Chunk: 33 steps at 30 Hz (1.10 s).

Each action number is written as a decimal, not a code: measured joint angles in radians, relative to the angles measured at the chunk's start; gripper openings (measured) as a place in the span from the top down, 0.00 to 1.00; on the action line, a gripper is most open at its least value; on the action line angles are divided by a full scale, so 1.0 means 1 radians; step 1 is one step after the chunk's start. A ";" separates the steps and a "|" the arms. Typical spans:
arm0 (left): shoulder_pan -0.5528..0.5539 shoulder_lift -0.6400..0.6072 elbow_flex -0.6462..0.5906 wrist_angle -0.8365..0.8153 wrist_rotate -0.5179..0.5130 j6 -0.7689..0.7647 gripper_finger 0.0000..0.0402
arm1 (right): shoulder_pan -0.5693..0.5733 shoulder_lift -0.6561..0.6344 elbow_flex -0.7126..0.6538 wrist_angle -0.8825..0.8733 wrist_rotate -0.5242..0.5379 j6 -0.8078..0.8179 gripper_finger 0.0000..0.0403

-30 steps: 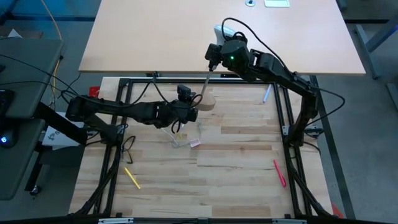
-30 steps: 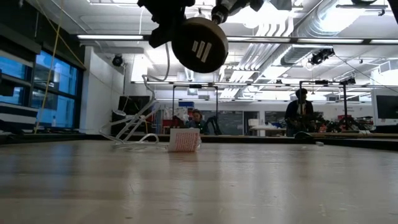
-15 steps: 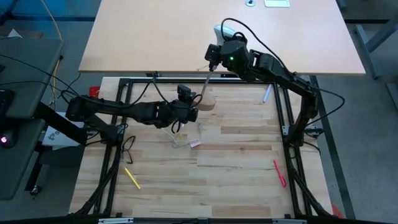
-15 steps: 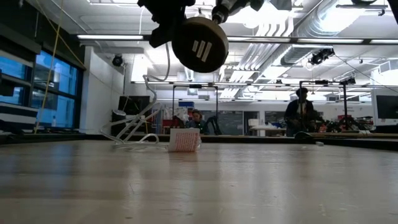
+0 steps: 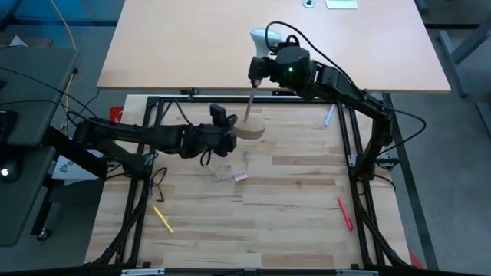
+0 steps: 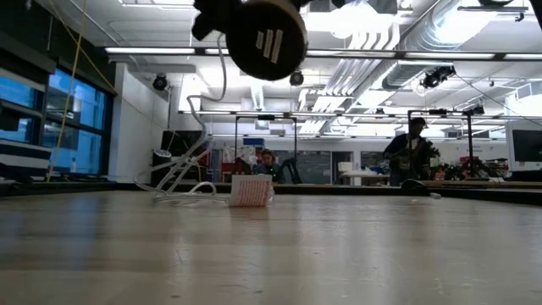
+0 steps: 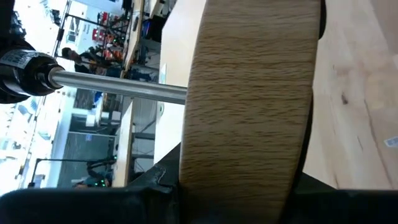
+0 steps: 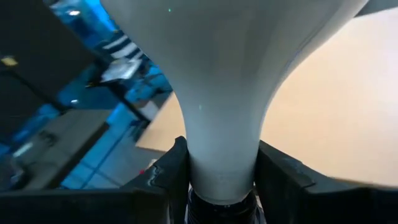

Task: Screw lightbulb
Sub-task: Insert the light bulb into the lamp holder

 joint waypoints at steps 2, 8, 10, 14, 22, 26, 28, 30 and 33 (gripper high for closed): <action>0.000 -0.024 0.000 -0.029 0.003 -0.021 0.73 | -0.001 0.000 0.000 0.035 -0.040 -0.027 0.65; -0.018 -0.102 -0.001 -0.112 0.003 0.005 0.73 | -0.001 0.001 0.000 0.092 -0.135 -0.084 0.65; -0.033 -0.131 -0.002 -0.135 0.005 0.008 0.73 | -0.001 0.001 0.000 0.124 -0.187 -0.117 0.65; -0.070 -0.189 -0.002 -0.182 0.010 -0.001 0.73 | -0.003 0.000 0.001 0.177 -0.294 -0.167 0.65; -0.151 -0.296 -0.002 -0.240 -0.011 0.001 0.73 | -0.004 0.000 0.001 0.272 -0.511 -0.288 0.65; -0.199 -0.347 -0.002 -0.254 -0.021 -0.001 0.73 | -0.004 0.000 0.001 0.332 -0.634 -0.346 0.66; -0.226 -0.367 -0.002 -0.254 -0.021 -0.013 0.73 | -0.003 0.000 0.001 0.359 -0.694 -0.361 0.66; -0.253 -0.383 -0.002 -0.259 -0.022 -0.032 0.73 | -0.004 0.000 0.000 0.383 -0.752 -0.381 0.66; -0.298 -0.403 -0.002 -0.263 -0.021 -0.069 0.73 | -0.005 0.000 0.000 0.406 -0.842 -0.401 0.69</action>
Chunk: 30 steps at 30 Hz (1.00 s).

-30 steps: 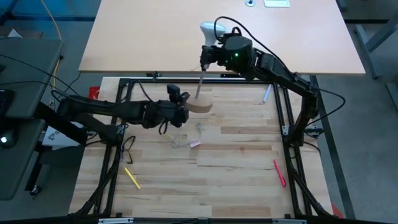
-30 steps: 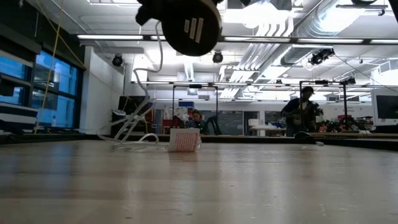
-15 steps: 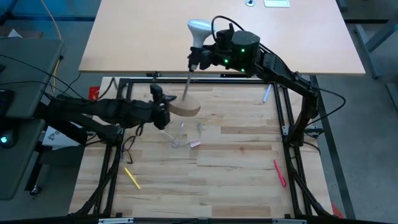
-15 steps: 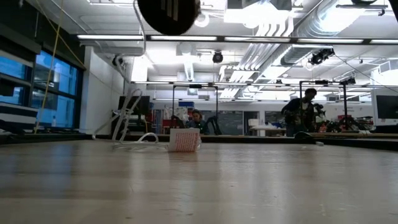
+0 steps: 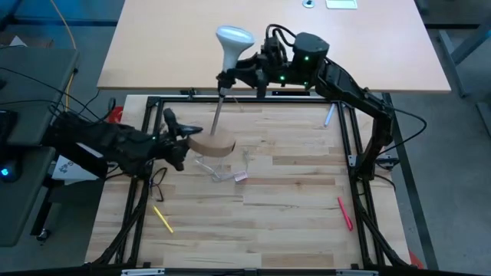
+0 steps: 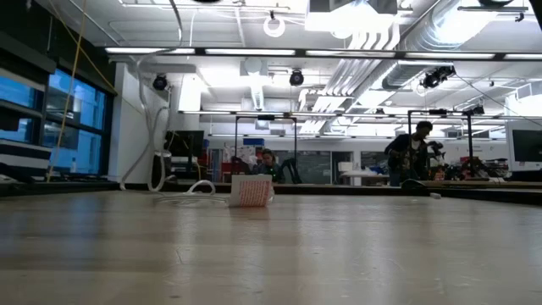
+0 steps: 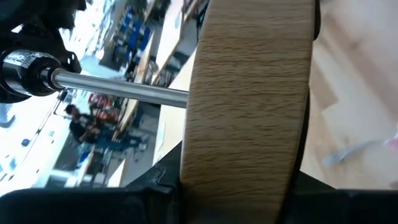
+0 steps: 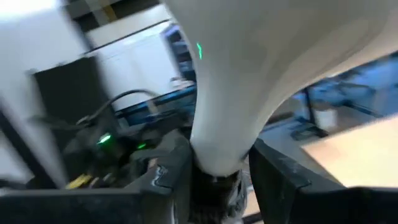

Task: Screw lightbulb
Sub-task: Insert the light bulb into the lamp holder

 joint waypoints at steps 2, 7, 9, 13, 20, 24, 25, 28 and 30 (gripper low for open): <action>-0.030 -0.010 0.001 0.019 -0.011 -0.037 0.73 | -0.001 0.000 -0.002 -0.001 -0.096 -0.022 0.79; -0.099 -0.021 0.005 0.034 -0.051 -0.104 0.73 | -0.013 0.003 -0.003 0.015 -0.262 -0.031 0.99; -0.115 -0.020 0.004 0.006 -0.122 -0.089 0.73 | -0.014 0.003 -0.003 0.016 -0.277 -0.011 1.00; -0.128 -0.020 0.005 -0.050 -0.238 -0.029 0.73 | -0.021 0.003 -0.003 0.017 -0.249 0.005 0.96; -0.102 0.000 0.004 -0.250 -0.431 -0.007 0.73 | -0.035 -0.004 -0.003 0.025 -0.122 0.004 0.76; -0.019 0.064 0.004 -0.286 -0.358 -0.084 0.73 | -0.009 -0.006 -0.003 0.032 -0.009 -0.041 0.59; 0.005 0.085 0.004 -0.286 -0.332 -0.119 0.73 | 0.000 -0.006 -0.003 0.022 0.030 -0.060 0.54; 0.077 0.152 0.004 -0.314 -0.313 -0.129 0.73 | 0.025 -0.006 -0.002 -0.045 0.210 -0.106 0.43; 0.123 0.205 0.003 -0.344 -0.312 -0.119 0.73 | 0.038 -0.006 -0.002 -0.101 0.356 -0.118 0.39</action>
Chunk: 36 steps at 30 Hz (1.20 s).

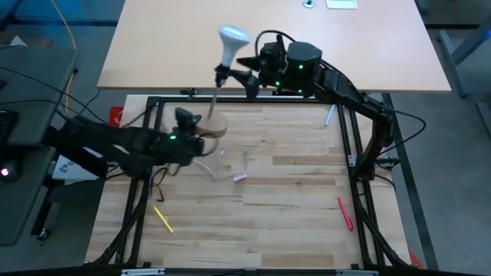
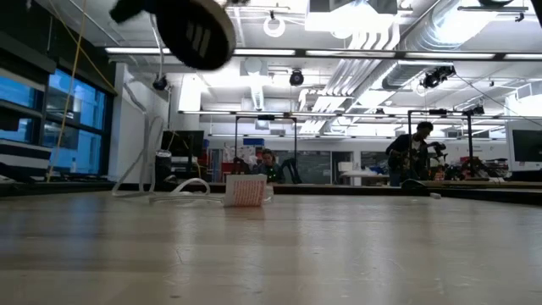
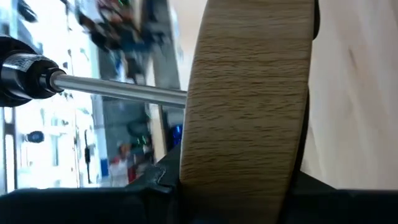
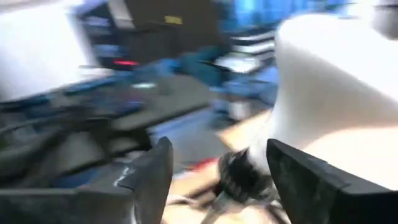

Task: Screw lightbulb
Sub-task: Insert the light bulb into the lamp holder

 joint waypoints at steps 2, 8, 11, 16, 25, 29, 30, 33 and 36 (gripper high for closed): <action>0.036 0.047 -0.001 -0.002 0.018 -0.040 0.73 | 0.011 0.001 0.000 -0.025 0.117 0.011 0.36; 0.099 0.148 -0.001 -0.010 0.043 -0.193 0.73 | 0.041 0.008 0.001 -0.034 0.412 0.293 0.36; 0.111 0.177 -0.001 -0.011 0.042 -0.252 0.73 | 0.035 0.008 0.001 -0.056 0.458 0.422 0.36; 0.113 0.213 -0.001 0.001 0.044 -0.234 0.73 | 0.023 0.008 0.001 -0.223 0.506 0.672 0.36; 0.112 0.212 -0.001 0.166 0.081 -0.010 0.73 | -0.033 0.054 0.001 -0.365 0.349 0.864 0.36; 0.113 0.212 -0.001 0.163 0.096 0.010 0.73 | -0.025 0.052 0.002 -0.332 0.366 0.833 0.36; 0.112 0.212 -0.001 0.166 0.096 0.015 0.73 | -0.023 0.051 0.002 -0.338 0.386 0.831 0.36; 0.112 0.212 -0.001 0.172 0.106 0.027 0.73 | -0.030 0.052 0.002 -0.345 0.397 0.849 0.36; 0.112 0.212 -0.001 0.179 0.150 0.033 0.73 | -0.041 0.060 0.002 -0.337 0.386 0.866 0.36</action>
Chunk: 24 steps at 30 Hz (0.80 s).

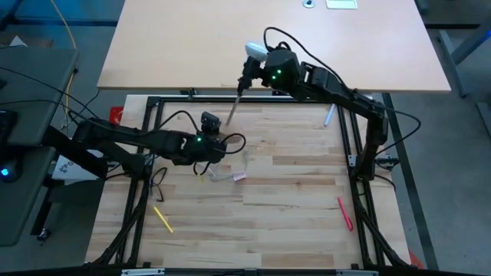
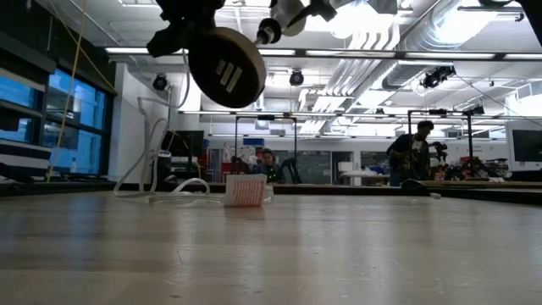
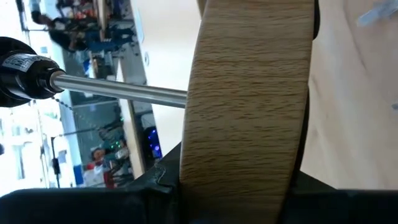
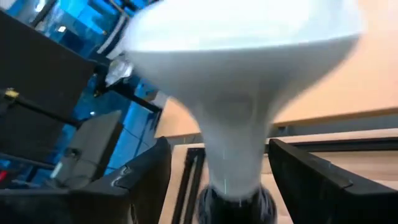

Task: Screw lightbulb
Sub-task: Insert the light bulb into the lamp holder

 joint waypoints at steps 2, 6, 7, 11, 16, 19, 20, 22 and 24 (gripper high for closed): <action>-0.001 0.000 0.000 0.013 0.007 0.025 0.73 | -0.003 0.008 0.000 -0.002 0.004 0.006 0.36; -0.004 0.000 0.000 0.060 0.011 0.070 0.73 | -0.006 0.020 0.000 0.005 0.000 0.020 0.36; -0.004 0.000 0.000 0.069 0.011 0.074 0.73 | -0.007 0.021 0.000 0.004 -0.002 0.021 0.36; -0.003 0.000 0.000 0.075 0.014 0.071 0.73 | -0.008 0.027 -0.001 -0.010 0.000 0.025 0.36; -0.003 0.000 0.000 0.049 0.013 0.033 0.73 | -0.007 0.024 -0.001 -0.009 0.011 0.020 0.36; -0.003 0.000 0.000 0.014 0.013 -0.002 0.73 | -0.007 0.024 -0.001 -0.009 0.012 0.019 0.36; -0.003 0.000 0.000 0.003 0.013 -0.007 0.73 | -0.007 0.024 -0.001 -0.008 0.014 0.018 0.36; -0.003 0.000 0.000 -0.002 0.015 -0.004 0.73 | -0.009 0.024 -0.001 -0.008 0.019 0.009 0.36; -0.003 0.000 0.000 -0.001 0.017 -0.004 0.73 | -0.012 0.024 -0.001 -0.009 0.018 -0.002 0.36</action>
